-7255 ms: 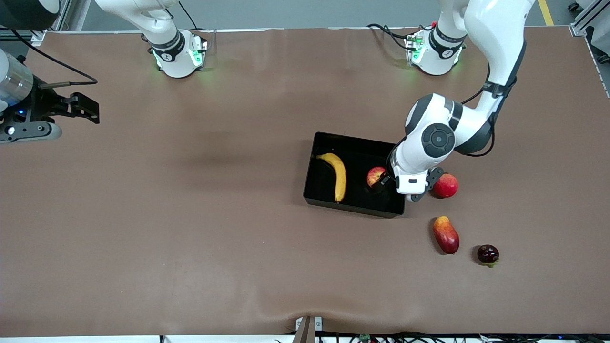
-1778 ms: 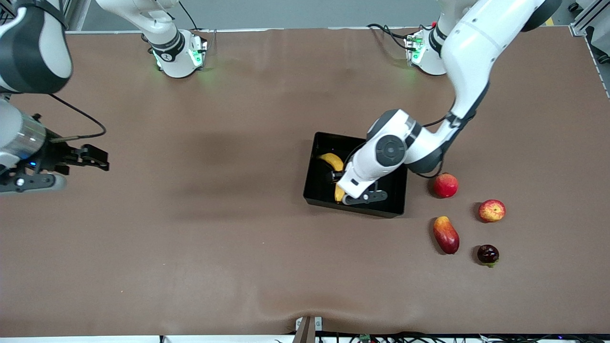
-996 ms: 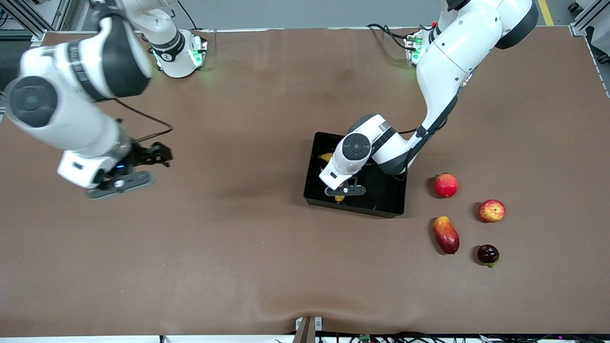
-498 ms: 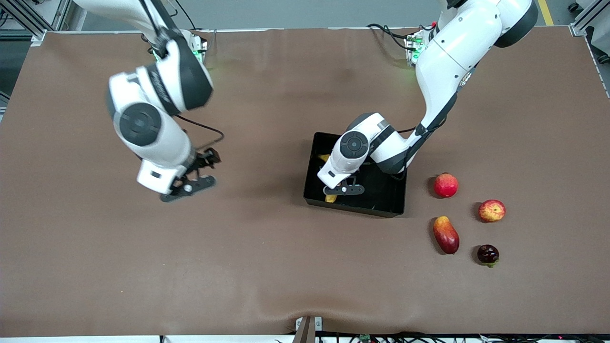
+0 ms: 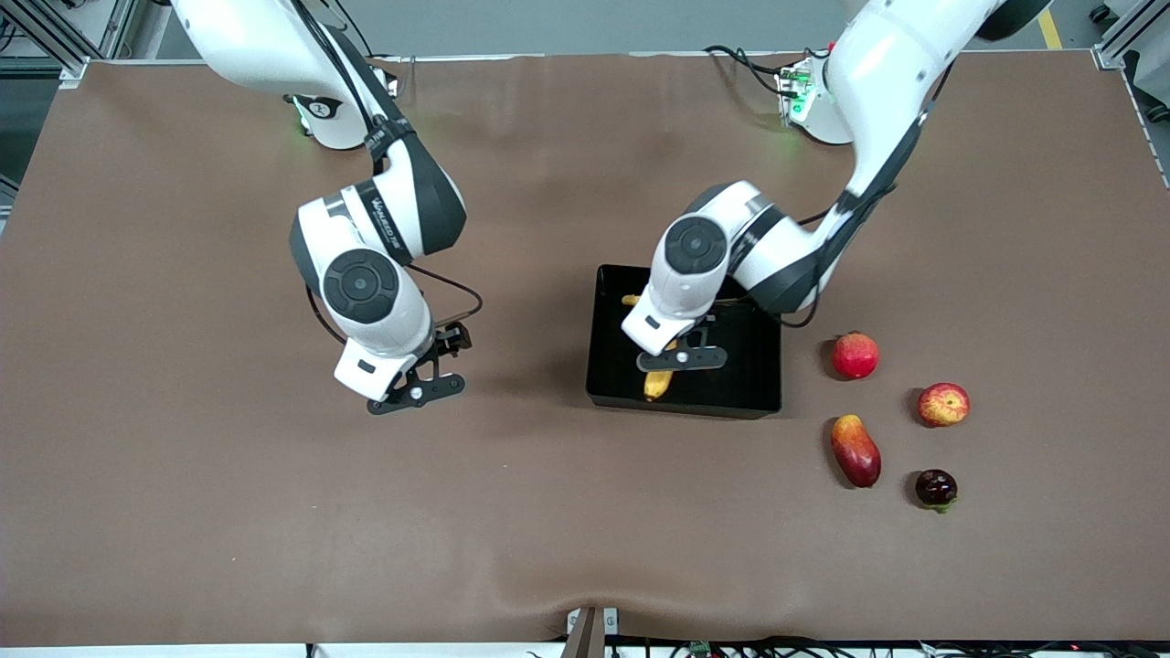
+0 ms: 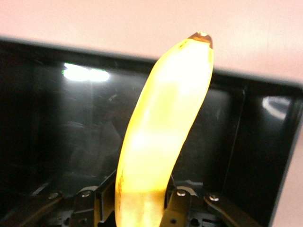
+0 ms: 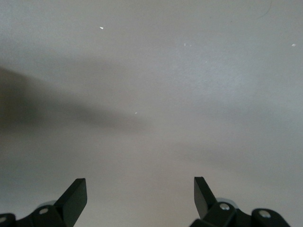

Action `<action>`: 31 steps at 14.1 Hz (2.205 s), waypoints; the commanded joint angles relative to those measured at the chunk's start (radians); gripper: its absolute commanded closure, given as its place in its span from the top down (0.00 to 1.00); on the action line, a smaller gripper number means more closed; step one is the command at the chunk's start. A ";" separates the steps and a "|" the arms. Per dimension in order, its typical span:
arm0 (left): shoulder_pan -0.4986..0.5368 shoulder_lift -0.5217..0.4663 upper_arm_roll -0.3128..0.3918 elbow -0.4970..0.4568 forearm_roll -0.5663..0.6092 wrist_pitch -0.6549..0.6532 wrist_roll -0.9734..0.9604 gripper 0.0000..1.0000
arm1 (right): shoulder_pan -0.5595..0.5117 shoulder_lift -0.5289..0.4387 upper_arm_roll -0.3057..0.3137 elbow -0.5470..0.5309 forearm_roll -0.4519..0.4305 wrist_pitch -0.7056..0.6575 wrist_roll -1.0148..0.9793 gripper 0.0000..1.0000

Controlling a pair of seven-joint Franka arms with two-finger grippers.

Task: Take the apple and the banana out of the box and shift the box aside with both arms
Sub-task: 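Lift the banana out with the left gripper while the right gripper grips the box, then lower the banana beside the apples and open the left gripper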

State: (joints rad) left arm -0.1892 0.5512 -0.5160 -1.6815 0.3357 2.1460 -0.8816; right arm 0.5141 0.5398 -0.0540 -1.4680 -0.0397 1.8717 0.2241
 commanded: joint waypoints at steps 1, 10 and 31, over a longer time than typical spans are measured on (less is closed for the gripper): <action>0.051 -0.086 -0.002 -0.017 0.006 -0.056 0.021 0.00 | 0.052 0.054 -0.007 0.063 0.001 -0.005 0.145 1.00; 0.348 -0.238 -0.009 -0.087 -0.076 -0.264 0.470 0.00 | 0.162 0.172 -0.003 0.129 0.349 0.199 0.331 1.00; 0.863 -0.034 -0.002 -0.506 0.183 0.393 0.874 0.70 | 0.296 0.279 -0.012 0.126 0.337 0.342 0.514 0.00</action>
State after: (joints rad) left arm 0.6690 0.4987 -0.5194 -2.1996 0.4886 2.5200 -0.0062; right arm 0.8036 0.8238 -0.0573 -1.3542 0.2939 2.2158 0.7208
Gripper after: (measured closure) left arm 0.604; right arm 0.960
